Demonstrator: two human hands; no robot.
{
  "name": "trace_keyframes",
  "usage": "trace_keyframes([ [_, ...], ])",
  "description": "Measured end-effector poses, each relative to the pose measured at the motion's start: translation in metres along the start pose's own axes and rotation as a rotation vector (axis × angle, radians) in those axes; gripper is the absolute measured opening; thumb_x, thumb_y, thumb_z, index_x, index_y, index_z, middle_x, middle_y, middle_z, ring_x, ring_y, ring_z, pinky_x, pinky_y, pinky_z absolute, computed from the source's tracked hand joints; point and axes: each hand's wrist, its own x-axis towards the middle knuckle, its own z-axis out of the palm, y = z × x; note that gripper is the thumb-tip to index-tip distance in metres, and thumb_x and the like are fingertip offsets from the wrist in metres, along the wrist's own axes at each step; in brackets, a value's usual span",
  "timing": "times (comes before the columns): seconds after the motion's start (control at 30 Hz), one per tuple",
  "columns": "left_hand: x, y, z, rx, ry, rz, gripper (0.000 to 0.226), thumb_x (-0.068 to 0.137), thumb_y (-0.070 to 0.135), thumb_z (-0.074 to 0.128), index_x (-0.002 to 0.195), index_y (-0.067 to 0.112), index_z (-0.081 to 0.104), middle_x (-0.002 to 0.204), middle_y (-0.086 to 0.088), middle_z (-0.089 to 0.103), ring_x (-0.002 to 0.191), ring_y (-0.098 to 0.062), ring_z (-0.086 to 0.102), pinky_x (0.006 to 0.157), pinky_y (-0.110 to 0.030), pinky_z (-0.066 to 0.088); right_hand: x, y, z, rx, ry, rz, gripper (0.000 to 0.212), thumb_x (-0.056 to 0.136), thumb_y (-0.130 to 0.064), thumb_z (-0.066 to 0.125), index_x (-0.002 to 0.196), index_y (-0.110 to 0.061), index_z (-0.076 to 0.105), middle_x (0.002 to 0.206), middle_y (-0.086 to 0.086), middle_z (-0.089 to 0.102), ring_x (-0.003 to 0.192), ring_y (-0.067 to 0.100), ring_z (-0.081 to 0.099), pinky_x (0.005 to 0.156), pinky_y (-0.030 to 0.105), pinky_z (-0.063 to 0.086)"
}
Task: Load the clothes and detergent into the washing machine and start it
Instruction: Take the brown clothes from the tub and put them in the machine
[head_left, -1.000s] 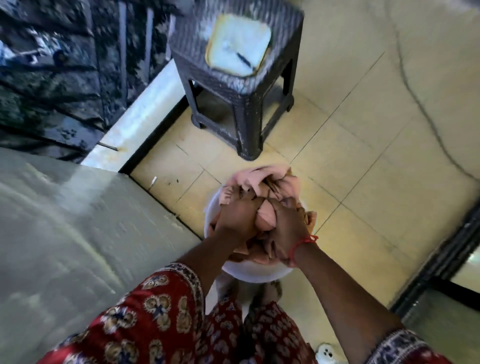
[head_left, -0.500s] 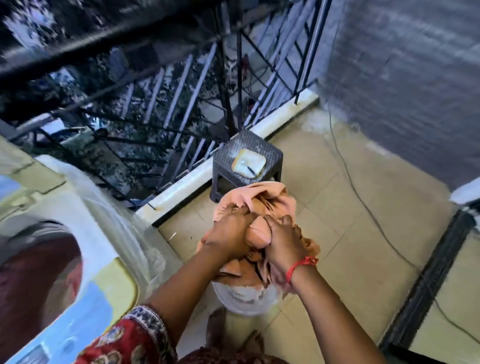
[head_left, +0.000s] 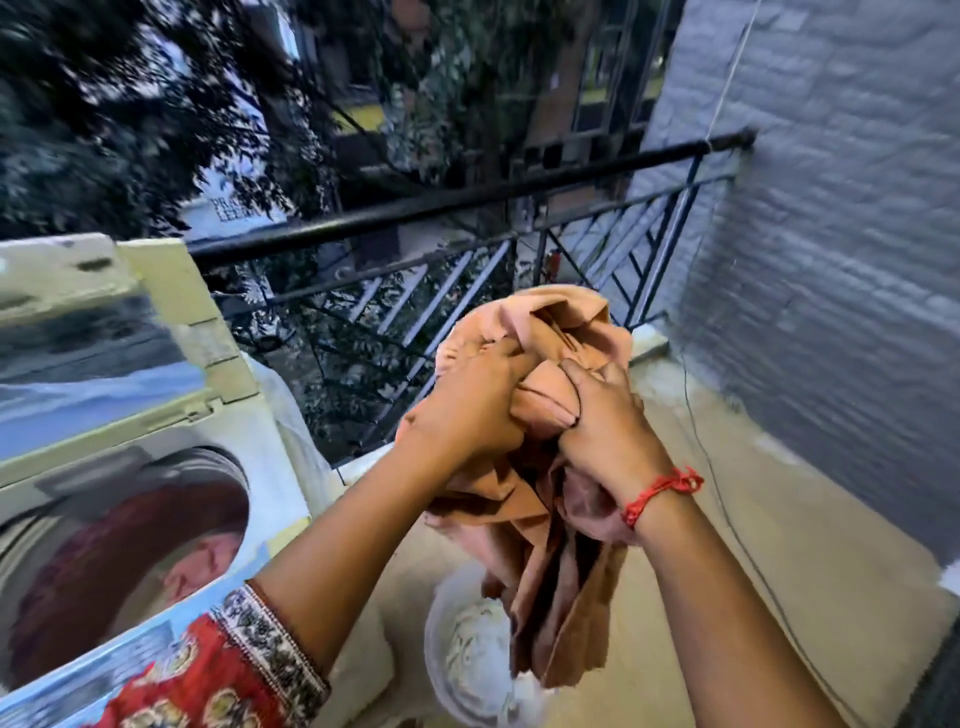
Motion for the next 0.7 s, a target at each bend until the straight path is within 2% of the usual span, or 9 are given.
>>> trace_keyframes([
  [0.2, -0.017, 0.005, -0.071, 0.048, 0.191, -0.062, 0.060, 0.063, 0.022, 0.066, 0.122, 0.024, 0.058, 0.118, -0.005, 0.055, 0.109, -0.030, 0.051, 0.099, -0.037, 0.037, 0.013, -0.053, -0.040, 0.013, 0.079, -0.187, 0.071, 0.074, -0.012, 0.057, 0.137, -0.039, 0.037, 0.133, 0.013, 0.033, 0.110, 0.046, 0.049, 0.099, 0.047, 0.044],
  [0.33, -0.038, -0.007, -0.127, 0.128, 0.321, -0.119, 0.051, 0.063, 0.021, 0.065, 0.115, 0.020, 0.061, 0.111, -0.006, 0.055, 0.099, -0.032, 0.051, 0.088, -0.036, 0.037, 0.022, -0.110, -0.061, 0.017, 0.095, -0.342, 0.068, 0.075, -0.011, 0.057, 0.134, -0.038, 0.037, 0.129, 0.014, 0.034, 0.109, 0.047, 0.048, 0.097, 0.051, 0.045],
  [0.47, -0.065, -0.033, -0.177, 0.232, 0.439, -0.200, 0.049, 0.061, 0.025, 0.062, 0.110, 0.023, 0.062, 0.107, -0.005, 0.055, 0.098, -0.035, 0.052, 0.079, -0.038, 0.044, 0.032, -0.175, -0.066, 0.040, 0.092, -0.506, 0.062, 0.077, -0.017, 0.060, 0.129, -0.042, 0.038, 0.124, 0.014, 0.036, 0.105, 0.047, 0.049, 0.095, 0.052, 0.046],
  [0.53, -0.081, -0.047, -0.200, 0.291, 0.482, -0.247, 0.045, 0.062, 0.024, 0.062, 0.107, 0.022, 0.062, 0.104, -0.006, 0.055, 0.096, -0.035, 0.053, 0.073, -0.033, 0.038, 0.035, -0.209, -0.064, 0.056, 0.075, -0.573, 0.061, 0.078, -0.019, 0.060, 0.130, -0.041, 0.038, 0.126, 0.014, 0.036, 0.108, 0.049, 0.047, 0.097, 0.053, 0.045],
  [0.6, -0.101, -0.064, -0.224, 0.363, 0.511, -0.299, 0.044, 0.064, 0.024, 0.062, 0.108, 0.021, 0.063, 0.104, -0.006, 0.056, 0.094, -0.035, 0.054, 0.074, -0.032, 0.035, 0.035, -0.246, -0.059, 0.074, 0.053, -0.645, 0.063, 0.079, -0.020, 0.060, 0.134, -0.039, 0.037, 0.129, 0.016, 0.036, 0.112, 0.050, 0.046, 0.100, 0.054, 0.042],
  [0.7, -0.130, -0.090, -0.256, 0.443, 0.563, -0.359, 0.044, 0.063, 0.027, 0.060, 0.106, 0.023, 0.064, 0.102, -0.006, 0.058, 0.092, -0.036, 0.056, 0.075, -0.038, 0.045, 0.036, -0.300, -0.049, 0.120, 0.015, -0.749, 0.068, 0.077, -0.022, 0.060, 0.138, -0.039, 0.034, 0.131, 0.017, 0.036, 0.115, 0.050, 0.045, 0.102, 0.053, 0.041],
])
